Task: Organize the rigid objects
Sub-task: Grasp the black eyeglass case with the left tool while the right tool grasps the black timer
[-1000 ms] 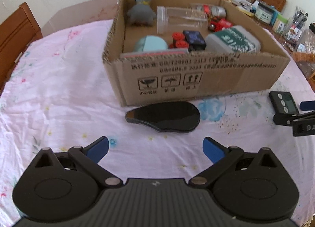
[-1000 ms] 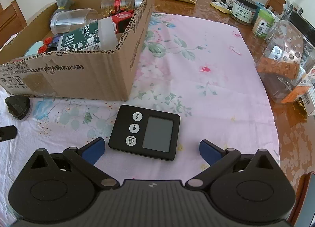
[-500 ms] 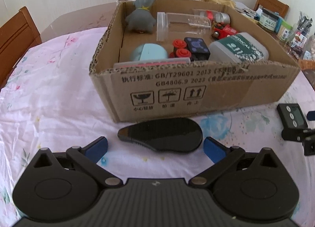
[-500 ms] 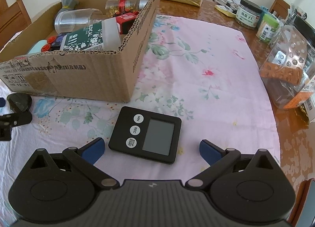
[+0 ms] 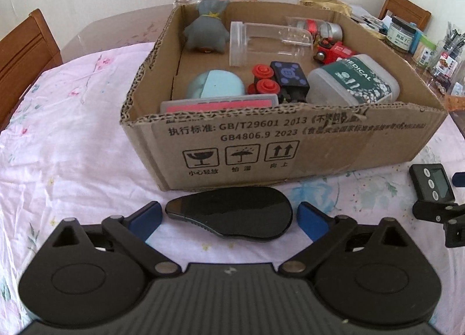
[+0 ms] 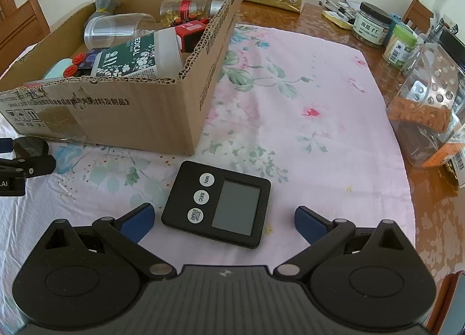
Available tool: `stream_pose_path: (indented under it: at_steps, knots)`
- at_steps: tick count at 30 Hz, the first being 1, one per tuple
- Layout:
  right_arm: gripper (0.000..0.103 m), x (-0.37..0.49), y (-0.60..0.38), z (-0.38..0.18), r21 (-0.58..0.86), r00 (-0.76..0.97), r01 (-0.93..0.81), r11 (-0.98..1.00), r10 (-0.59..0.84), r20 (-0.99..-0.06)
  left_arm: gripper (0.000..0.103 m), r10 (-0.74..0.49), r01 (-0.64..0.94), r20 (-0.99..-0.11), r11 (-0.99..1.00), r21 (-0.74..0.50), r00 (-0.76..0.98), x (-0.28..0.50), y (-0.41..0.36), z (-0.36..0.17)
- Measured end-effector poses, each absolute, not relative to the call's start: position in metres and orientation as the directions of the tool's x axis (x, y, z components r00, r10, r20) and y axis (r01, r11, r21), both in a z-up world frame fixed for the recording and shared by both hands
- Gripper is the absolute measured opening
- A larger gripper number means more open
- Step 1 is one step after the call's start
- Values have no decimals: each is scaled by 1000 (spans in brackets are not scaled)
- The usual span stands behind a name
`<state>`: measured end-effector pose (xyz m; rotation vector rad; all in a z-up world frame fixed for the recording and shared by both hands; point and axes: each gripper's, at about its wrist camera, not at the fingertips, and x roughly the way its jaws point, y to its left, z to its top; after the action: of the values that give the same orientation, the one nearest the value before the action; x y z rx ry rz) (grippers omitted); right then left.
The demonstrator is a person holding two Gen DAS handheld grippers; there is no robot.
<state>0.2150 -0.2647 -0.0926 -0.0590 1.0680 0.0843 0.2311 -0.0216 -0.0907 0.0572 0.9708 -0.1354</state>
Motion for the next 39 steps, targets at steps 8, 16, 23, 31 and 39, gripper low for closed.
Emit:
stream_pose_path:
  at_steps: [8,16,23,31,39]
  knots:
    - [103,220,-257,-92,-3,474,-126,992,57,-879,90,-96,152,-825,988,-13,557,232,-22,-89]
    - [103,224,-236,-91,10,472,-211,977,111,-875,90,-91,143,-826,990,-13,556,229,-17,-89]
    - [92,223,-232,-87,2,482,-231,973,116,-868,90,-88,137,-826,990,-13,557,228,-17,-89]
    - [78,220,-242,-84,-5,489,-208,978,100,-866,90,-89,137,-825,990,-14,558,228,-16,-89]
    - [74,220,-240,-81,-5,479,-204,979,96,-873,90,-92,153,-833,988,-9,546,230,-13,-86]
